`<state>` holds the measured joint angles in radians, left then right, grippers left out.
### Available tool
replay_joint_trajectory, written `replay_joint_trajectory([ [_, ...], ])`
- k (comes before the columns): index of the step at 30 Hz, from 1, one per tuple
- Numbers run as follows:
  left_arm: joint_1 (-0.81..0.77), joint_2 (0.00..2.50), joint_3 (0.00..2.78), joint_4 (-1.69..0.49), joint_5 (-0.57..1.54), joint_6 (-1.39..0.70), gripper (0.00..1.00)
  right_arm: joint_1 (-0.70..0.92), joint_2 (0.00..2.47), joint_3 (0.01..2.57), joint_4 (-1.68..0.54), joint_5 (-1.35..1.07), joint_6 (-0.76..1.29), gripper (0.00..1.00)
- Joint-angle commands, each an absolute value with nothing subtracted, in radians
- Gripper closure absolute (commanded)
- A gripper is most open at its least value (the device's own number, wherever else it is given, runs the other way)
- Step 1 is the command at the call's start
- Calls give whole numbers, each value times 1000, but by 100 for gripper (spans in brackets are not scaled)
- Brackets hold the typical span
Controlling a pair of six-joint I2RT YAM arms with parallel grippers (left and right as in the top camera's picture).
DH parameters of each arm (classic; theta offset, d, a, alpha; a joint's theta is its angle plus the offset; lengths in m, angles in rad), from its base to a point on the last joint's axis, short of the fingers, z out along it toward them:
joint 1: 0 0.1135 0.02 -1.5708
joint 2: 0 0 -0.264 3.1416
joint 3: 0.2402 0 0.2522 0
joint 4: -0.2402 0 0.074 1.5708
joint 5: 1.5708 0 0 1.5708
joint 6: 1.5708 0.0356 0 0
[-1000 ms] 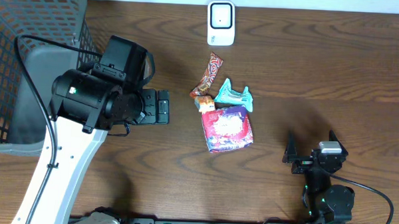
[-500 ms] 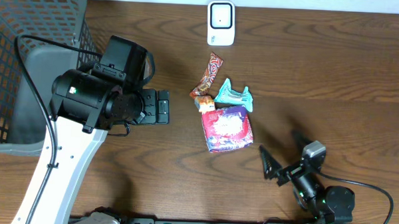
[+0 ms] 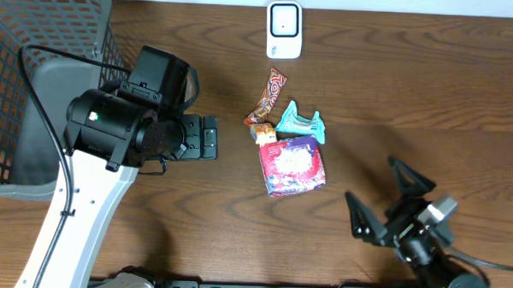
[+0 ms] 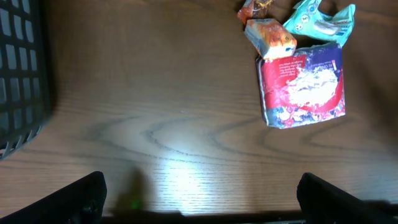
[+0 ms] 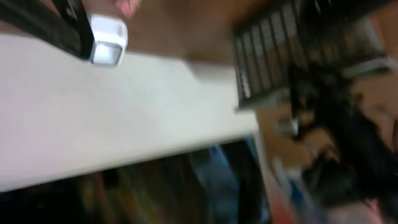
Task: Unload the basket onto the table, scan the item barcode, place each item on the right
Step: 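Move the right gripper in from the right and grasp the purple-red package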
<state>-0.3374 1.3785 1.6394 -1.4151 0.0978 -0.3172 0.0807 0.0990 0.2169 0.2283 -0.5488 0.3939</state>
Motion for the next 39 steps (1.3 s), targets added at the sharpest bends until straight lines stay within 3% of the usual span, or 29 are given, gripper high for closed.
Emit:
replay_joint_trajectory([
  [1, -334, 1378, 1657, -1420, 81, -315, 2, 79, 242, 425, 64, -490, 208, 1],
  [9, -334, 1378, 1657, -1420, 81, -315, 2, 80, 851, 991, -711, -496, 43, 1],
  [14, -334, 1378, 1657, -1420, 81, -315, 2, 80, 1155, 1151, -935, -633, 45, 1],
  [19, -334, 1378, 1657, -1420, 81, -315, 2, 80, 1376, 1150, -955, -622, 47, 3],
  [22, -334, 1378, 1657, -1420, 81, -315, 2, 80, 1501, 1150, -972, -623, 40, 18],
  [30, -334, 1378, 1657, -1420, 81, -315, 2, 94, 1747, 1150, -944, -676, -133, 17],
  [35, -334, 1378, 1657, -1420, 81, -315, 2, 94, 1864, 1150, -879, -713, -133, 28],
  [39, -334, 1378, 1657, -1420, 81, -315, 2, 102, 1948, 1150, -834, -843, -185, 28],
])
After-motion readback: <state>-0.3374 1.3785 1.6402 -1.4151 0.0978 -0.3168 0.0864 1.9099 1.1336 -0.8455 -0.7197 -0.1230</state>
